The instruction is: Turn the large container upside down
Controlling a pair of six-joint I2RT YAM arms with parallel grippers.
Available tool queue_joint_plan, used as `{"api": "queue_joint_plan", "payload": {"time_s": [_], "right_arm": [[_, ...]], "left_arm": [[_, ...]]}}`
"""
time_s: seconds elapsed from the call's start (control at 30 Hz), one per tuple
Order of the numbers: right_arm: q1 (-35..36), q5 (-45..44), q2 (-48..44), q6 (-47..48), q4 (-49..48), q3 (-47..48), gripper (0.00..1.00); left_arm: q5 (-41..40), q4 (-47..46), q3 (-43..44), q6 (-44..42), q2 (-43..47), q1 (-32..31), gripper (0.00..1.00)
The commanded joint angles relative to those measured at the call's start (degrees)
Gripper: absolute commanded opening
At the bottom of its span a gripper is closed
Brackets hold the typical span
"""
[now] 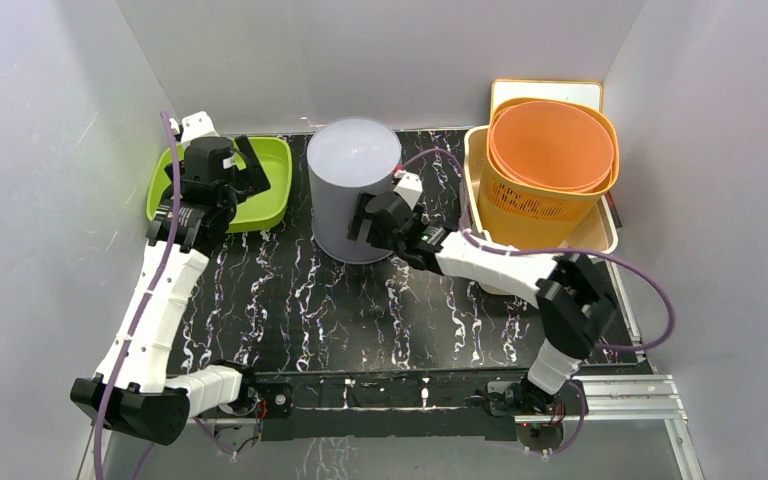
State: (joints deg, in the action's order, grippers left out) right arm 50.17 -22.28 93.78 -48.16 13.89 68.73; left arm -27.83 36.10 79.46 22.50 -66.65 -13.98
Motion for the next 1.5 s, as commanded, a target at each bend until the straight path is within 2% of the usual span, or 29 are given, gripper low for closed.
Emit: {"api": "queue_joint_plan", "payload": {"time_s": [0.0,0.33,0.47,0.73,0.93,1.07,1.17,1.33,1.47], "right_arm": [[-1.38,-2.69,7.56,-1.3,-8.73,8.48,0.98],[-6.74,-7.18,28.95,8.35,-11.48,34.42,0.98],[-8.96,-7.33,35.26,10.81,-13.99,41.34,0.98],[-12.3,3.33,44.68,13.88,-26.43,48.07,0.98],[-13.63,9.45,53.05,15.45,-30.14,57.07,0.98],[-14.22,9.33,56.38,15.88,-31.06,62.17,0.98],[-14.25,7.7,54.22,15.38,-27.81,61.41,0.98],[-14.22,3.33,41.65,15.12,-28.58,44.61,0.98],[-14.36,1.24,32.06,17.46,-26.7,36.35,0.98]], "left_arm": [[-1.66,-0.69,-0.9,-1.0,2.66,0.33,0.98],[0.78,0.26,-1.4,-0.12,4.33,0.32,0.98],[1.08,0.84,-2.39,-0.09,5.74,0.31,0.98],[1.5,1.81,-4.41,0.44,6.9,0.35,0.98],[1.45,1.98,-6.04,0.4,7.32,0.32,0.98],[1.58,1.63,-7.18,0.09,7.05,0.31,0.98],[2.37,1.1,-7.45,0.22,6.45,0.26,0.99],[3.34,0.05,-6.56,0.08,5.33,0.33,0.98],[3.59,-0.87,-6.35,-0.85,3.78,0.34,0.99]]}}
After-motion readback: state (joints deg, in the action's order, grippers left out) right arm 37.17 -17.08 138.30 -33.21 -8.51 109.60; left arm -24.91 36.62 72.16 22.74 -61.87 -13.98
